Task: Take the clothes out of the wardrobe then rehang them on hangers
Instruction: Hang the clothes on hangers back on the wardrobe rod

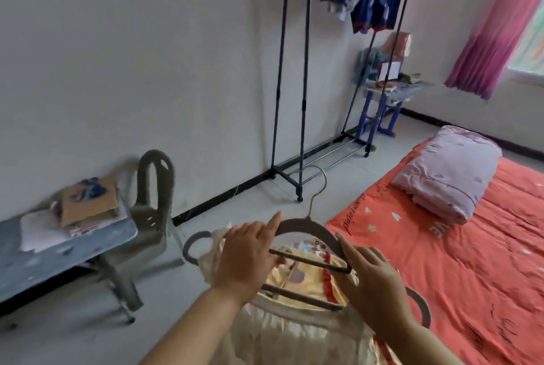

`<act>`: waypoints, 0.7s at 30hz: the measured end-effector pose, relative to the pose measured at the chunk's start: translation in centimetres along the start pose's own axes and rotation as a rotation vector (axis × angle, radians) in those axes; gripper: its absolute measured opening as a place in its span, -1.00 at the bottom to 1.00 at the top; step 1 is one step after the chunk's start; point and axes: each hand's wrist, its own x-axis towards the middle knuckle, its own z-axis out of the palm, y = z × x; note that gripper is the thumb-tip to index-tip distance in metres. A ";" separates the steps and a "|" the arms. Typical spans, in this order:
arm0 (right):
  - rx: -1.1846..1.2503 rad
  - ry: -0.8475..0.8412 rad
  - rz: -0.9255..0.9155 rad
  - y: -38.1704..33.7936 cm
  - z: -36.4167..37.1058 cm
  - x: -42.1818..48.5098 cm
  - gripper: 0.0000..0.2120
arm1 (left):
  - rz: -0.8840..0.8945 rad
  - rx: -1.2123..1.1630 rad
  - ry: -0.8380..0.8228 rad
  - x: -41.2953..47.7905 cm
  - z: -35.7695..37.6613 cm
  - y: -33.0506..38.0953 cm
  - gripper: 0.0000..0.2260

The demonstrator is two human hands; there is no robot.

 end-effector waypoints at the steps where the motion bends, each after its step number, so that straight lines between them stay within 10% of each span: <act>1: 0.017 -0.003 -0.036 -1.6 -0.2 0.3 -0.36 | -0.033 0.024 0.029 -1.5 -1.7 -0.5 -0.16; 21: 0.558 0.034 -0.997 -53.4 2.8 0.9 -0.28 | -0.900 0.605 0.430 -42.9 -35.1 -14.1 -0.22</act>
